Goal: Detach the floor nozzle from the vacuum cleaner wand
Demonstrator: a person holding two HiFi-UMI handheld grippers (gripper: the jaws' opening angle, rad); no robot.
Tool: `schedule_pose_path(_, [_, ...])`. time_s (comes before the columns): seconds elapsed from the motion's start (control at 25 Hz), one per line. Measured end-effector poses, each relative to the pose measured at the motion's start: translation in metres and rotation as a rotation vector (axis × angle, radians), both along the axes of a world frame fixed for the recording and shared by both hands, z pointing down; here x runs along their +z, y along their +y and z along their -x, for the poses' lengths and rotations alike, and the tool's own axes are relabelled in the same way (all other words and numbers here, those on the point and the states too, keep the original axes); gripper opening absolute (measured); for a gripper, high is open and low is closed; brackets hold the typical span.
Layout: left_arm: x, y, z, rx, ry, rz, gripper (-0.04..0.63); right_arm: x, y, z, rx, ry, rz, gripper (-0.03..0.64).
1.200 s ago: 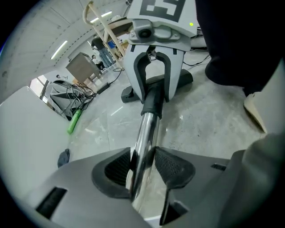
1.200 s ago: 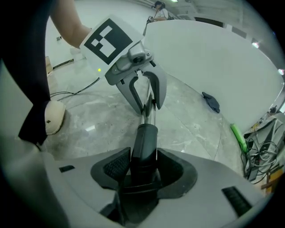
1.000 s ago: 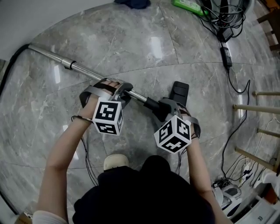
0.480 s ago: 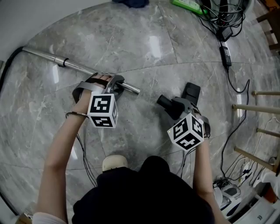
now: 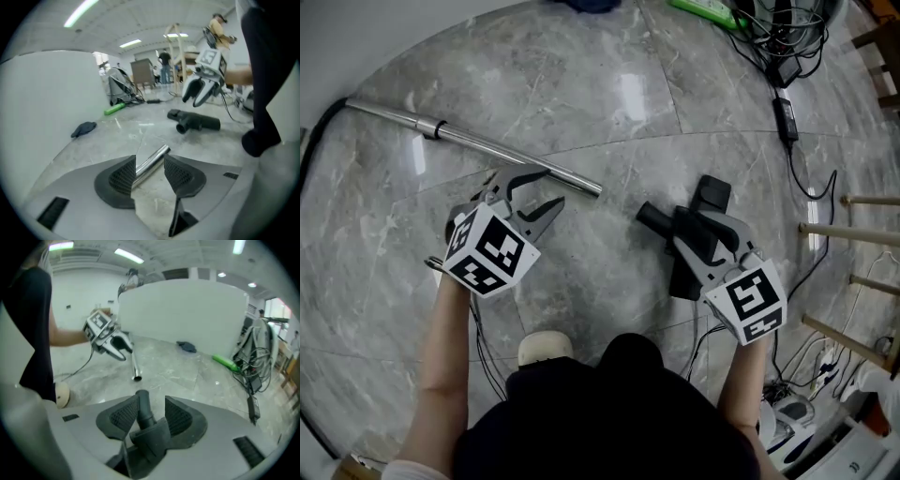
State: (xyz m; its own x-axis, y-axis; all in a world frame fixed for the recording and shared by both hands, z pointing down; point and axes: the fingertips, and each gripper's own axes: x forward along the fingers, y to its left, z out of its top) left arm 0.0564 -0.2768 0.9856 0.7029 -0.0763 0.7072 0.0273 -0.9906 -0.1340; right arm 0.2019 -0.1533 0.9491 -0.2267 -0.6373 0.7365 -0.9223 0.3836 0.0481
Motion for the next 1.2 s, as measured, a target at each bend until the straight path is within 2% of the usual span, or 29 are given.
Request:
schedule_pose_path(0.12, [-0.03, -0.016, 0.007, -0.242, 0.235, 0.162, 0.171, -0.042, -0.01, -0.032, 0.252, -0.182, -0.245, 0.183])
schedule_pose_path(0.16, [-0.037, -0.023, 0.011, -0.331, 0.32, 0.22, 0.103, -0.054, -0.011, -0.043, 0.337, -0.254, -0.323, 0.176])
schedule_pose_path(0.2, [-0.043, -0.029, 0.016, -0.412, 0.409, 0.28, 0.035, -0.065, -0.011, -0.054, 0.416, -0.323, -0.395, 0.129])
schedule_pose_path(0.24, [-0.048, -0.035, 0.02, -0.479, 0.495, 0.339, 0.02, -0.075, -0.009, -0.063, 0.481, -0.386, -0.46, 0.047])
schedule_pose_path(0.32, [-0.054, -0.043, 0.03, -0.578, 0.633, 0.428, 0.011, -0.088, -0.004, -0.076, 0.562, -0.489, -0.551, 0.017])
schedule_pose_path(0.4, [-0.059, -0.049, 0.04, -0.632, 0.695, 0.438, 0.011, -0.094, -0.001, -0.082, 0.592, -0.54, -0.589, 0.015])
schedule_pose_path(0.52, [-0.062, -0.054, 0.049, -0.656, 0.672, 0.38, 0.011, -0.091, 0.0, -0.08, 0.574, -0.494, -0.577, 0.015])
schedule_pose_path(0.68, [-0.062, -0.052, 0.048, -0.646, 0.68, 0.374, 0.011, -0.09, -0.003, -0.065, 0.502, -0.441, -0.569, 0.015])
schedule_pose_path(0.92, [-0.058, -0.044, 0.039, -0.593, 0.605, 0.314, 0.011, -0.093, -0.008, -0.052, 0.421, -0.371, -0.575, 0.015])
schedule_pose_path(1.2, [-0.055, -0.039, 0.037, -0.577, 0.581, 0.319, 0.011, -0.083, -0.007, -0.055, 0.455, -0.335, -0.516, 0.015])
